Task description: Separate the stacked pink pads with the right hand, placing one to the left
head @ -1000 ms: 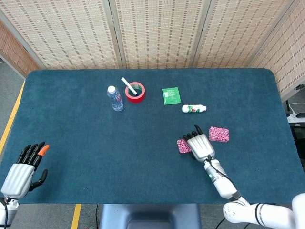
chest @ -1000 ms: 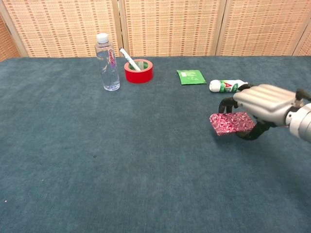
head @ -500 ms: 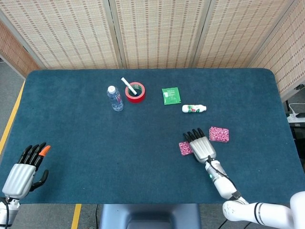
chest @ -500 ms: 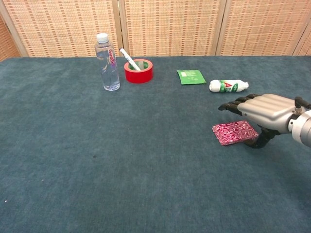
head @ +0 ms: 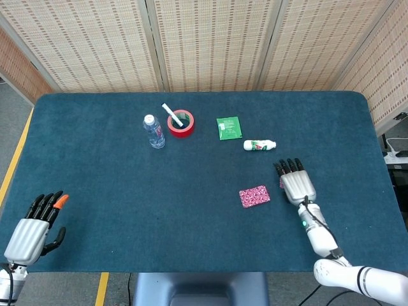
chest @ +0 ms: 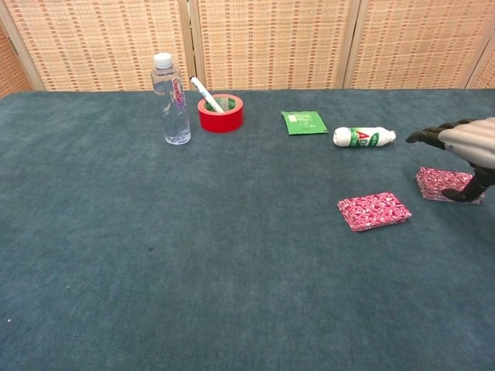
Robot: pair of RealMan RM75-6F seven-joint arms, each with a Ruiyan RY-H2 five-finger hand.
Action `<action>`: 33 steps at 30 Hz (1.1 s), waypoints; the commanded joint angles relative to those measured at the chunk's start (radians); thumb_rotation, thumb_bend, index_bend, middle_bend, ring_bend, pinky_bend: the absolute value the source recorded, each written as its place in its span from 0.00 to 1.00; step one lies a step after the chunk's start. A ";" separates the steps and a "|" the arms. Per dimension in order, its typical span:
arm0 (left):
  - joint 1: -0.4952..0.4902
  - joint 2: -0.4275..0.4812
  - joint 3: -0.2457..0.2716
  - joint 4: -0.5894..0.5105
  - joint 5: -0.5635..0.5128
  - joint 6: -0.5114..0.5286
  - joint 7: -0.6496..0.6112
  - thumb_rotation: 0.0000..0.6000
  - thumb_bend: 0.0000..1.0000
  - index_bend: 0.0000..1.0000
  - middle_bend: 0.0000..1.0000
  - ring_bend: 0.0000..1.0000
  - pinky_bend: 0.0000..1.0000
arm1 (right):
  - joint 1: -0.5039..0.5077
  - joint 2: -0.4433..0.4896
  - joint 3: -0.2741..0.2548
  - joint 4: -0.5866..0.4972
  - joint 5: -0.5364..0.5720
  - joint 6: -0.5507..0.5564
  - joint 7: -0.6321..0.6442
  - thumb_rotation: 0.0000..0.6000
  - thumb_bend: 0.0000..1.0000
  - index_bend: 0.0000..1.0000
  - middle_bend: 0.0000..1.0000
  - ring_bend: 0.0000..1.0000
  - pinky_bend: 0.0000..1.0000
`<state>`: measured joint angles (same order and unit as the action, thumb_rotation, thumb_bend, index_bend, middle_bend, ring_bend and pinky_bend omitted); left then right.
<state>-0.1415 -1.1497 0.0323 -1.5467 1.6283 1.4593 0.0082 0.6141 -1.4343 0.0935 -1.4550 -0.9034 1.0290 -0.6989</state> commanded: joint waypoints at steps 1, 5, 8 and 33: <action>0.000 -0.004 0.001 0.000 0.003 0.000 0.008 1.00 0.49 0.00 0.00 0.00 0.02 | -0.002 0.014 0.001 0.054 0.048 -0.044 0.015 1.00 0.30 0.00 0.03 0.00 0.00; 0.000 -0.008 0.003 0.000 0.004 -0.002 0.016 1.00 0.49 0.00 0.00 0.00 0.03 | 0.002 0.006 -0.005 0.103 0.066 -0.084 0.034 1.00 0.29 0.00 0.03 0.00 0.00; 0.000 -0.009 0.002 0.001 0.002 -0.003 0.020 1.00 0.49 0.00 0.00 0.00 0.03 | 0.004 -0.005 -0.010 0.131 0.066 -0.101 0.045 1.00 0.29 0.00 0.06 0.00 0.00; -0.004 -0.016 0.001 0.007 -0.008 -0.014 0.029 1.00 0.49 0.00 0.00 0.00 0.03 | 0.024 -0.075 -0.002 0.226 0.072 -0.122 0.065 1.00 0.30 0.18 0.19 0.03 0.00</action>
<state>-0.1457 -1.1659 0.0330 -1.5393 1.6198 1.4450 0.0377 0.6376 -1.5087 0.0917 -1.2287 -0.8319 0.9076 -0.6330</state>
